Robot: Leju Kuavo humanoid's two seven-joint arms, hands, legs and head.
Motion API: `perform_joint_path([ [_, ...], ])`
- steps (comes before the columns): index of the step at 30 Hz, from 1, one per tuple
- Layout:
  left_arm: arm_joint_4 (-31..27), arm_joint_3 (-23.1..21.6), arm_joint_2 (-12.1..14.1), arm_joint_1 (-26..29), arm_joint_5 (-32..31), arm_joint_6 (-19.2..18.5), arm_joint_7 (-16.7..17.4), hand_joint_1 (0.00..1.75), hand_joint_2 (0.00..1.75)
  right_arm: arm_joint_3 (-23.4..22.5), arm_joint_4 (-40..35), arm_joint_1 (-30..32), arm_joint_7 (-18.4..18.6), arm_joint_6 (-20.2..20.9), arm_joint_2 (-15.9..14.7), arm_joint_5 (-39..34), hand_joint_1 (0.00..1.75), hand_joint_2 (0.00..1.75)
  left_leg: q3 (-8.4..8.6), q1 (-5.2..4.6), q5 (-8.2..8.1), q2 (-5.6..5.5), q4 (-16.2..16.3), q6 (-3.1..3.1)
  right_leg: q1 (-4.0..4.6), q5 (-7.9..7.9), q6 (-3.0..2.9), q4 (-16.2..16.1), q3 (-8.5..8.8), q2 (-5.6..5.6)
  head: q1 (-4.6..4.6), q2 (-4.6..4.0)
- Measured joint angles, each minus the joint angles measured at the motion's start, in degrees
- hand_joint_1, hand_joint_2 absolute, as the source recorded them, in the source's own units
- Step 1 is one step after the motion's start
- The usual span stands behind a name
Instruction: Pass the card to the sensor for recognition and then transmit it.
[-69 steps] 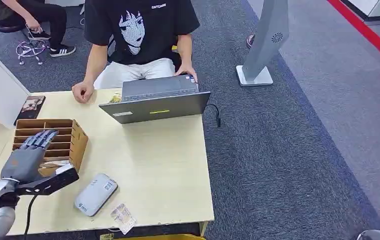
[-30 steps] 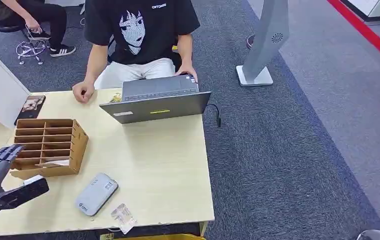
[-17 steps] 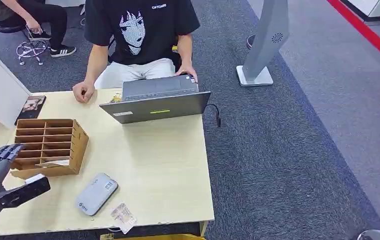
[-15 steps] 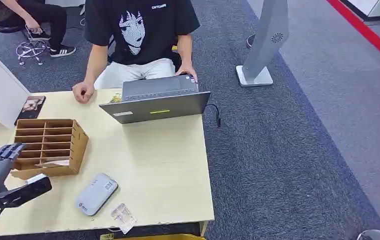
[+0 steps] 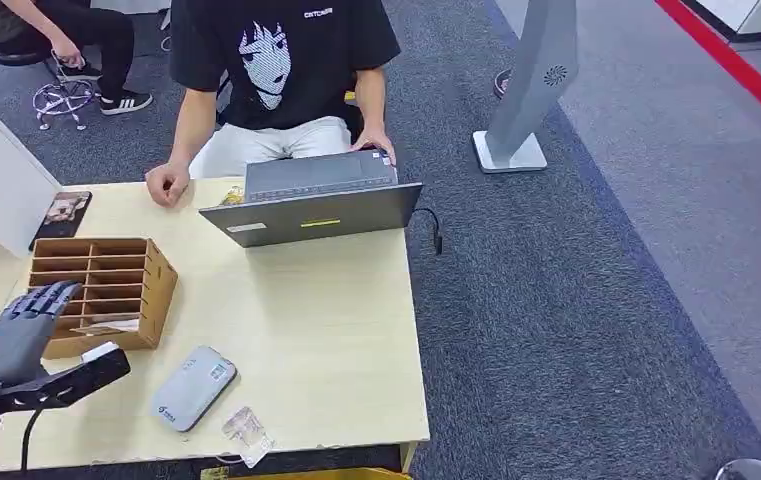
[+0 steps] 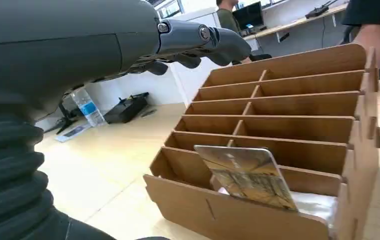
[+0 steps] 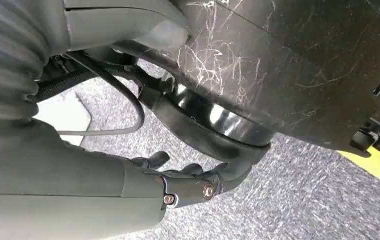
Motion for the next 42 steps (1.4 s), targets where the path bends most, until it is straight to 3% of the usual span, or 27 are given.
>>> perform_joint_path([
  [9,2.2,-1.2,-1.9,-1.2,-0.4,-0.2,-0.2,0.0,1.75,2.2,0.1,-0.9,0.6,-0.2,-1.0,-2.8,0.0,1.75,0.0,0.0,0.0,0.03,0.0,0.0,0.0,0.01,0.0,0.0,-0.02,0.03,-0.02,0.02],
  [15,3.9,-1.5,-1.3,-2.1,-0.6,-1.6,0.9,0.0,1.75,4.6,0.3,-1.4,0.9,-4.6,-1.9,-6.6,0.0,1.75,-0.01,0.0,0.0,0.04,0.0,0.0,0.0,0.01,0.0,0.0,-0.02,0.04,-0.02,0.02],
  [42,9.4,-1.8,-1.7,-1.9,-1.6,-0.8,1.2,0.0,1.75,12.0,1.5,-4.4,0.9,-9.0,-4.7,-14.0,0.0,1.75,-0.01,0.0,0.01,0.04,0.0,0.0,-0.01,0.02,0.01,0.0,-0.03,0.03,-0.02,0.0],
])
